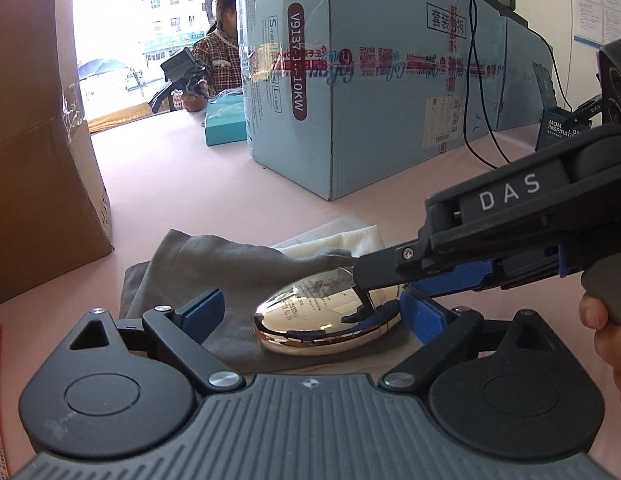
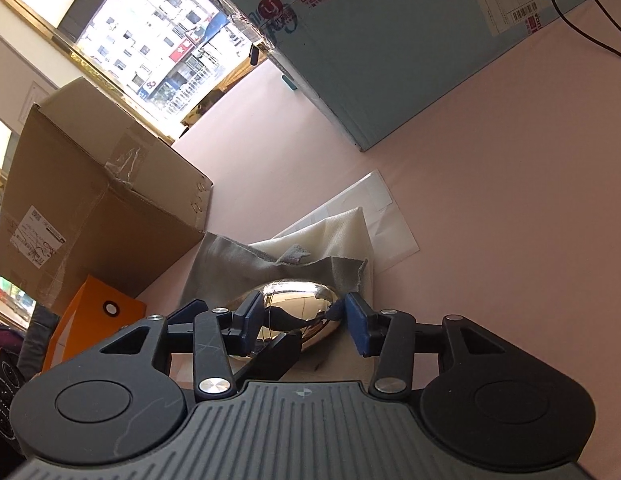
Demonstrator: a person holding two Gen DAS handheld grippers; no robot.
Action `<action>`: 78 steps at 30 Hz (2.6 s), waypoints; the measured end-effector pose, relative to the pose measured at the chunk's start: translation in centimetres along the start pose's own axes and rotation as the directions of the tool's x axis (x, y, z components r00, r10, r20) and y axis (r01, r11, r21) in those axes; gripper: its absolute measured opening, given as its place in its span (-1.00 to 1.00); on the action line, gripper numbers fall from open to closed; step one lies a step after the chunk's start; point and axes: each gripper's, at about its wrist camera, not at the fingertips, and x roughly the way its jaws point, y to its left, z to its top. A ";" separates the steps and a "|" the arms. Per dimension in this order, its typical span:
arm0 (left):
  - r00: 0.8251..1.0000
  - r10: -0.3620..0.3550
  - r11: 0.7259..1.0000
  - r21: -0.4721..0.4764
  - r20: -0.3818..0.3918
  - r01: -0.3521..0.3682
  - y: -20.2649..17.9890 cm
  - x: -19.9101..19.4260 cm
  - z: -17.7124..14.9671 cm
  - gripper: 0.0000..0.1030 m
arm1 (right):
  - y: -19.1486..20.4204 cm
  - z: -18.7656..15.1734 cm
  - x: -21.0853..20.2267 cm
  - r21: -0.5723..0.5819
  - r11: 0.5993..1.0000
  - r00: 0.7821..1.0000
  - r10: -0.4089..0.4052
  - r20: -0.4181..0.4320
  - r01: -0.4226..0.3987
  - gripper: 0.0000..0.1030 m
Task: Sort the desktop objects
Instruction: 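Grasp the gold egg with the right tool while the left tool hovers nearby, then carry the gold egg into the orange shoebox and open the right tool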
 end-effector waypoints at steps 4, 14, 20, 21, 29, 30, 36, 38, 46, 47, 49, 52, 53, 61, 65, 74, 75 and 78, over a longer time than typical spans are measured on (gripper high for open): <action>0.999 -0.032 1.000 0.000 -0.003 0.032 -0.3 0.6 -0.6 0.83 | -0.1 -0.1 1.0 0.006 0.999 0.999 0.046 -0.014 -0.046 -0.03; 0.999 0.007 0.999 -0.045 0.051 -0.005 0.1 0.4 -1.1 0.74 | -0.5 -0.6 0.7 0.034 0.994 0.994 0.104 0.038 -0.106 -0.16; 0.994 0.021 0.999 -0.042 0.109 -0.017 0.0 -0.8 -1.1 0.73 | -0.1 -0.6 -0.4 0.003 0.991 0.988 0.135 0.078 -0.136 -0.20; 0.992 0.022 0.999 -0.043 0.121 -0.017 0.0 -1.0 -1.1 0.73 | 0.1 -0.6 -0.6 -0.007 0.990 0.986 0.142 0.086 -0.142 -0.20; 0.986 0.032 0.999 -0.040 0.163 -0.026 -0.2 -2.8 -0.7 0.69 | 1.5 -1.0 -2.0 -0.066 0.985 0.979 0.164 0.123 -0.156 -0.21; 0.987 0.029 0.998 -0.053 0.160 -0.021 -0.1 -3.1 -0.7 0.67 | 1.9 -1.1 -2.2 -0.074 0.985 0.978 0.166 0.124 -0.157 -0.22; 0.982 0.025 0.995 -0.104 0.189 -0.006 1.6 -6.9 -0.1 0.66 | 5.5 -1.9 -4.2 -0.142 0.973 0.968 0.204 0.149 -0.183 -0.30; 0.976 0.028 0.994 -0.113 0.214 -0.004 2.4 -8.8 0.2 0.66 | 7.4 -2.4 -5.2 -0.167 0.968 0.964 0.212 0.163 -0.185 -0.31; 0.940 0.092 0.988 -0.145 0.327 -0.046 7.5 -18.5 0.2 0.64 | 18.3 -5.0 -8.0 -0.318 0.924 0.943 0.278 0.183 -0.211 -0.32; 0.938 0.102 0.986 -0.155 0.332 -0.052 8.4 -19.6 0.0 0.64 | 19.7 -5.4 -8.0 -0.339 0.916 0.941 0.285 0.180 -0.213 -0.32; 0.934 0.125 0.981 -0.180 0.336 -0.067 10.3 -21.6 -0.5 0.63 | 22.7 -6.3 -7.5 -0.377 0.899 0.940 0.300 0.163 -0.222 -0.32; 0.935 0.170 0.966 -0.242 0.311 -0.096 14.0 -24.0 -1.5 0.63 | 26.8 -7.4 -5.5 -0.419 0.875 0.941 0.316 0.119 -0.240 -0.32; 0.939 0.181 0.958 -0.267 0.294 -0.101 15.4 -24.5 -1.8 0.63 | 28.1 -7.7 -4.5 -0.427 0.870 0.943 0.316 0.101 -0.246 -0.32; 0.971 0.224 0.910 -0.375 0.082 -0.178 24.7 -24.9 -4.7 0.55 | 34.8 -10.1 5.0 -0.438 0.856 0.959 0.277 -0.061 -0.275 -0.32; 0.975 0.221 0.923 -0.316 -0.030 -0.219 25.9 -23.1 -4.7 -0.32 | 36.1 -11.2 9.1 -0.425 0.857 0.956 0.242 -0.165 -0.290 -0.83; 0.909 0.273 0.896 -0.261 -0.314 -0.359 28.1 -16.8 -4.8 -0.41 | 36.2 -10.4 14.5 -0.371 0.893 0.947 0.152 -0.284 -0.254 -0.97; 0.905 0.268 0.893 -0.267 -0.330 -0.361 28.4 -16.6 -4.9 -0.41 | 36.1 -10.2 14.7 -0.383 0.892 0.950 0.137 -0.281 -0.241 -0.97; 0.895 0.275 0.891 -0.256 -0.351 -0.374 28.5 -16.2 -5.3 -0.41 | 35.9 -9.7 15.1 -0.414 0.887 0.959 0.099 -0.264 -0.206 -0.97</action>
